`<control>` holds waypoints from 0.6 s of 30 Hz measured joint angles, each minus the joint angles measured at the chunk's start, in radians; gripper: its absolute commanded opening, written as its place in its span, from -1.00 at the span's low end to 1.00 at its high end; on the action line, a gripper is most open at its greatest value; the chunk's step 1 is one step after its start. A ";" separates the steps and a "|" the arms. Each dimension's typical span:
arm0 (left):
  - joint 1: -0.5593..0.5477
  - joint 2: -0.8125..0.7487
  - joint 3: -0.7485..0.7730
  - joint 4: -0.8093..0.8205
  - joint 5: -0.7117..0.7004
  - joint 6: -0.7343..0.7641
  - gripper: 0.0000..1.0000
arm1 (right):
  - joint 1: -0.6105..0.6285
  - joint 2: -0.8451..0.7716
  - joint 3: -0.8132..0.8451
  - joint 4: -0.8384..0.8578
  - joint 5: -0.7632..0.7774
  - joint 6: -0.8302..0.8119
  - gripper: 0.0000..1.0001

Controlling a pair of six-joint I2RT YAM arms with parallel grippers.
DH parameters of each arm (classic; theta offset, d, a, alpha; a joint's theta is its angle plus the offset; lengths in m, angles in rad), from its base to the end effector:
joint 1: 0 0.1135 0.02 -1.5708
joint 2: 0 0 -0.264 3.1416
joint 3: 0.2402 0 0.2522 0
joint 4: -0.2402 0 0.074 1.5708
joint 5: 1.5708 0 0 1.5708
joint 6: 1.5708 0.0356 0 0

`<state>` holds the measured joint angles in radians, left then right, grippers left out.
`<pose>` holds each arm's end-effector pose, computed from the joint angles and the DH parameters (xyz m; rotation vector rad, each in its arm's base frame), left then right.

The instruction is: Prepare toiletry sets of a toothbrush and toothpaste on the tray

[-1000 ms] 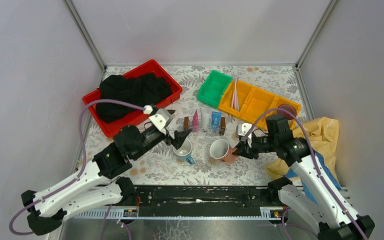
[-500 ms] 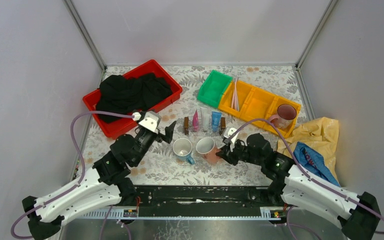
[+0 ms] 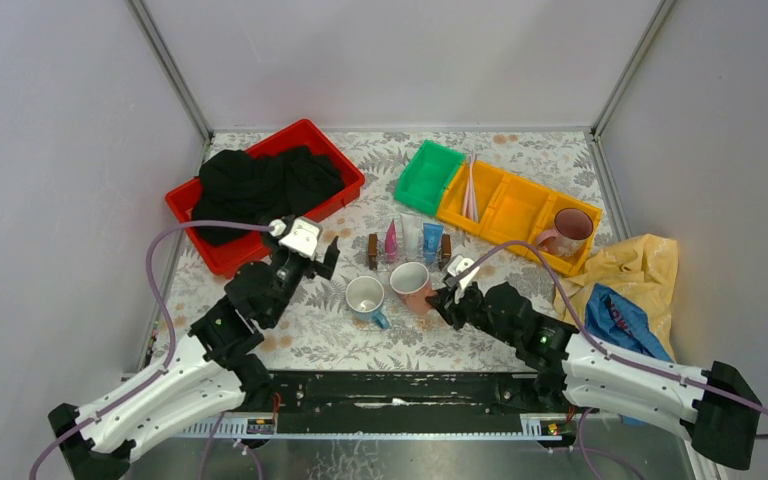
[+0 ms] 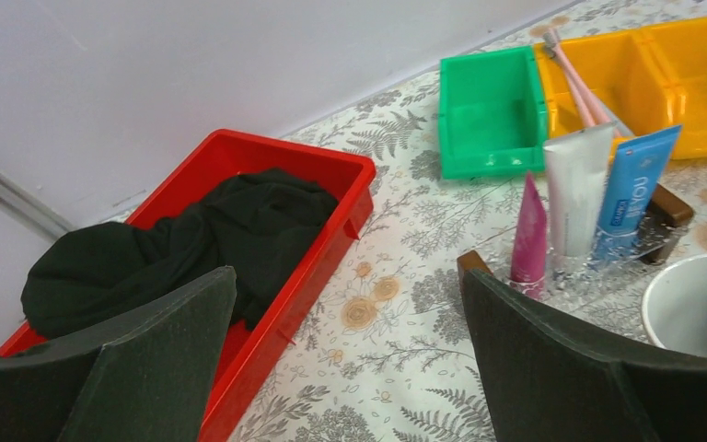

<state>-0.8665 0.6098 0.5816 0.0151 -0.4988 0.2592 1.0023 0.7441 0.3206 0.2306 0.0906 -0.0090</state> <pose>0.1136 -0.1074 0.3164 0.4928 1.5042 -0.0799 0.1003 0.1509 0.2254 -0.8159 1.6129 0.6368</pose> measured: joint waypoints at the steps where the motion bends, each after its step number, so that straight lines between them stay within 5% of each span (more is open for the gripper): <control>1: 0.021 0.000 -0.002 0.000 0.011 -0.005 1.00 | 0.000 0.013 -0.003 0.010 0.008 0.007 -0.98; 18: 0.117 0.003 -0.014 0.000 0.139 -0.047 1.00 | 0.000 0.201 -0.011 0.195 0.076 0.087 -0.89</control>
<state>-0.7490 0.6125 0.5678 0.0151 -0.3595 0.2119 1.0023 0.9447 0.3092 0.4255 0.1669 0.0784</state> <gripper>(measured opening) 0.997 0.251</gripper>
